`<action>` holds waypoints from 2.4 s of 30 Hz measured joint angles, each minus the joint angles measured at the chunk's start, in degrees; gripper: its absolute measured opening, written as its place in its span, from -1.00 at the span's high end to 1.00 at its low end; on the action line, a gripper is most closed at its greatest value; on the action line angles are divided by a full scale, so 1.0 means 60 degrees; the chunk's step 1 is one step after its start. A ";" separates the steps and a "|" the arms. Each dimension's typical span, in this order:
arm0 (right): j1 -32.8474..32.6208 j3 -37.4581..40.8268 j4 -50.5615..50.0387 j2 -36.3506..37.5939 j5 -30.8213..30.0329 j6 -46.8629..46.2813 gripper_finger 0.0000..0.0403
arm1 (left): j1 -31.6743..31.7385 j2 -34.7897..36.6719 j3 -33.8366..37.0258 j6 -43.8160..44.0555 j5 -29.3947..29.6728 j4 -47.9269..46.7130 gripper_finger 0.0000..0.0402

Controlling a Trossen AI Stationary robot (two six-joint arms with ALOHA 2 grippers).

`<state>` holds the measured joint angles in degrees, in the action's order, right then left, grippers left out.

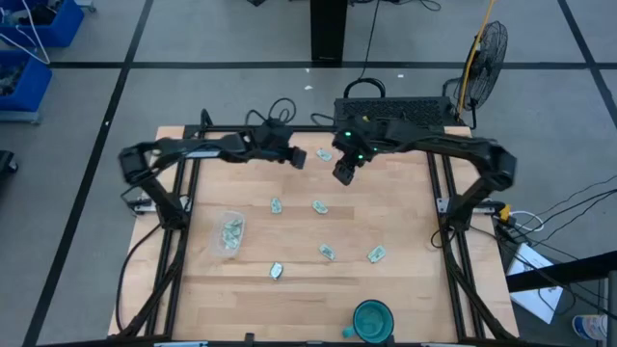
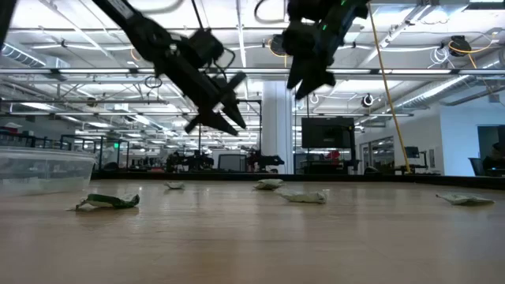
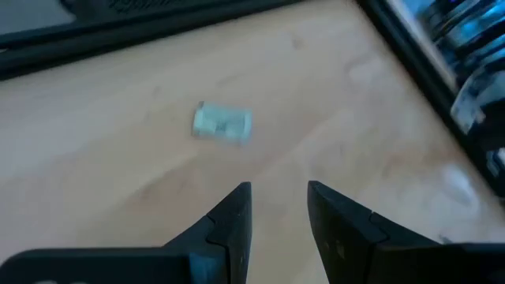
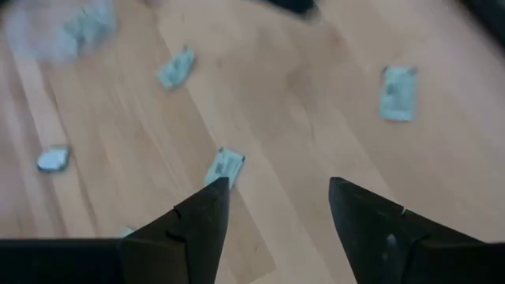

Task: Pick and place Stevia / Truvia into bins
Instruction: Put the light green stevia packet into the transparent bin

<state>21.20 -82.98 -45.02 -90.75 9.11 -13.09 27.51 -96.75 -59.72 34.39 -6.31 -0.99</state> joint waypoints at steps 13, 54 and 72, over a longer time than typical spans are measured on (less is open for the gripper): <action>-0.0869 0.0870 0.1512 0.2963 -0.1526 -0.1433 -0.04 | 0.0137 -0.2912 -0.0576 -0.0361 -0.0024 0.2959 0.43; 0.0656 0.3530 0.4940 0.0721 -0.1013 0.0291 0.02 | 0.0185 0.1298 -0.6417 -0.5500 0.1059 -0.8609 0.06; 0.1269 0.2437 0.7272 -0.2540 -0.1995 -0.1427 0.99 | 0.0181 0.2823 -0.6415 -0.5258 0.1390 -0.8103 0.06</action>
<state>28.82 -68.36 -1.39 -105.99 -2.86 -21.66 28.60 -79.82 -98.21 2.84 2.03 -49.61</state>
